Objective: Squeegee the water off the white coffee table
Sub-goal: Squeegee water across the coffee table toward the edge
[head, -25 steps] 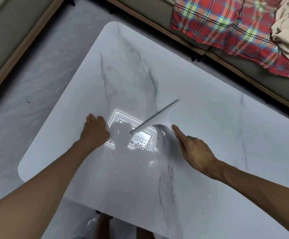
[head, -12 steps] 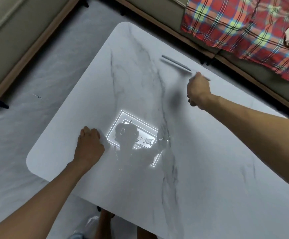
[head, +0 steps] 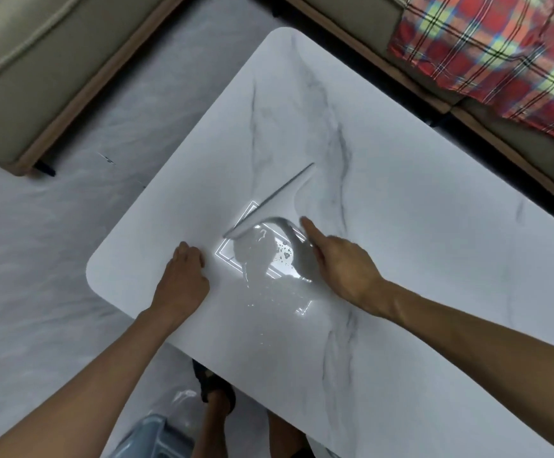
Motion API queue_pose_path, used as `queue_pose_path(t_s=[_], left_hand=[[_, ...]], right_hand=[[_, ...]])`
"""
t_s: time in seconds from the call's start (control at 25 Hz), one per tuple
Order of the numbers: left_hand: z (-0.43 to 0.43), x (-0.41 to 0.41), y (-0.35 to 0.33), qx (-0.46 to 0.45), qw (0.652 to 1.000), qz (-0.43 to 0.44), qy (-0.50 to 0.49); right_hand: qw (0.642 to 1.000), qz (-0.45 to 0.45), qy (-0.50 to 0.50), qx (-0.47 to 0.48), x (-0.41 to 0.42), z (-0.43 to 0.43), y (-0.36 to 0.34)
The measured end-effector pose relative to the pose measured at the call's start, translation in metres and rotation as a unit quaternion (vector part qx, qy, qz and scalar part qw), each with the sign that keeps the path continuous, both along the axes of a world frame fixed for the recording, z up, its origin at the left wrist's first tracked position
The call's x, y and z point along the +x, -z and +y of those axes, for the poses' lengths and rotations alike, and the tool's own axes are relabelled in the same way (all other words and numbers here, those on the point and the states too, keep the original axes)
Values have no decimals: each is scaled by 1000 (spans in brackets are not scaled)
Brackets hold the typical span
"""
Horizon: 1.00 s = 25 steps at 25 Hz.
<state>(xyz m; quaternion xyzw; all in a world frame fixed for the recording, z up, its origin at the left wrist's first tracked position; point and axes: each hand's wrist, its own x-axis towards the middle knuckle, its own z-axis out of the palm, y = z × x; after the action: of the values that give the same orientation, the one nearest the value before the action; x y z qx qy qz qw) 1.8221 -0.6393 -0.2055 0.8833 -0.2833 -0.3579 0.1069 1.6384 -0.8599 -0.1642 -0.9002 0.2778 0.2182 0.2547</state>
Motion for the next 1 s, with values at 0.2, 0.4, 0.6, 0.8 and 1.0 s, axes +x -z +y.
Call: queue_pose_path(t_s=[0.2, 0.4, 0.6, 0.8, 1.0], left_hand=[[15, -5, -1, 4, 1000, 30, 6], [38, -3, -9, 4, 998, 54, -27], [80, 22, -13, -6, 993, 2, -120], [113, 40, -2, 6, 990, -7, -139], [105, 17, 5, -11, 998, 26, -63]], right_hand=[[997, 67, -30, -37, -105, 4, -24], [998, 38, 19, -44, -120, 27, -55], [990, -41, -136, 3, -19, 98, -40], [964, -18, -265, 29, 57, 170, -3], [983, -11, -185, 7, 9, 136, 2]])
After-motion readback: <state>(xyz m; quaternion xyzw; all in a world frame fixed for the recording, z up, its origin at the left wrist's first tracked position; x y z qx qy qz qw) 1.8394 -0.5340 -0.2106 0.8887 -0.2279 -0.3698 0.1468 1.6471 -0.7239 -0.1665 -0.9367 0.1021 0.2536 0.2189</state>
